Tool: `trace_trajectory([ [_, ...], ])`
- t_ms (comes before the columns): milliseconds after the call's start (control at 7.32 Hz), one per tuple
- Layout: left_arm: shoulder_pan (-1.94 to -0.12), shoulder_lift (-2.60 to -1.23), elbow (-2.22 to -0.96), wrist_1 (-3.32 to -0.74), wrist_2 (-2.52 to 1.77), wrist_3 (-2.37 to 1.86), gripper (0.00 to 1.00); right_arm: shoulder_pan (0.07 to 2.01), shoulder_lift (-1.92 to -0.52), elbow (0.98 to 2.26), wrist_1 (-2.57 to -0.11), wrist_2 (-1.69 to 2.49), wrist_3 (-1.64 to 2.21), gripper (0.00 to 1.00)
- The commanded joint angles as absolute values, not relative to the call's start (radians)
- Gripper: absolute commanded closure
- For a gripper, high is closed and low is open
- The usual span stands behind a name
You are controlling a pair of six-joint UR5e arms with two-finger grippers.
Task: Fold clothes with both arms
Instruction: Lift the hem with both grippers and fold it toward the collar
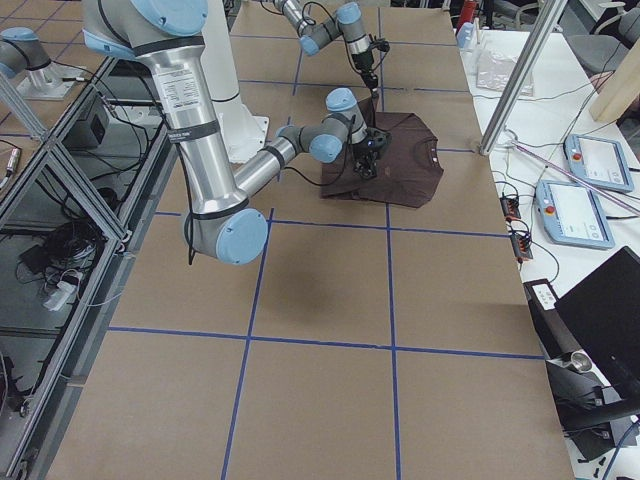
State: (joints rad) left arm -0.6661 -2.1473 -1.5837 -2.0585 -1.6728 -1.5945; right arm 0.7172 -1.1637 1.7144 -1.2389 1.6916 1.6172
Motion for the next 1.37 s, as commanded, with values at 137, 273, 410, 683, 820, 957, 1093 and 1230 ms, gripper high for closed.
trace_trajectory([
  [137,-0.738,-2.223,-1.418,-2.121,-1.628,-1.468,1.00,0.824,-0.993,1.424,-1.232,1.694,1.513,1.00],
  [273,-0.744,-2.238,-1.378,-2.123,-1.626,-1.427,1.00,0.836,-0.950,1.355,-1.232,1.694,1.509,1.00],
  [410,-0.744,-2.250,-1.352,-2.132,-1.614,-1.425,1.00,0.842,-0.928,1.329,-1.232,1.694,1.509,1.00],
  [683,-0.742,-2.298,-1.269,-2.144,-1.612,-1.425,1.00,0.841,-0.896,1.292,-1.232,1.694,1.509,1.00],
  [820,-0.742,-2.299,-1.253,-2.181,-1.612,-1.427,0.95,0.838,-0.893,1.283,-1.232,1.694,1.509,0.94],
  [957,-0.741,-2.298,-1.226,-2.192,-1.612,-1.425,0.76,0.831,-0.885,1.278,-1.229,1.694,1.509,0.68],
  [1093,-0.738,-2.292,-1.227,-2.195,-1.612,-1.424,0.70,0.812,-0.881,1.264,-1.220,1.687,1.511,0.64],
  [1230,-0.741,-2.272,-1.232,-2.198,-1.614,-1.410,0.65,0.818,-0.881,1.269,-1.201,1.689,1.512,0.64],
])
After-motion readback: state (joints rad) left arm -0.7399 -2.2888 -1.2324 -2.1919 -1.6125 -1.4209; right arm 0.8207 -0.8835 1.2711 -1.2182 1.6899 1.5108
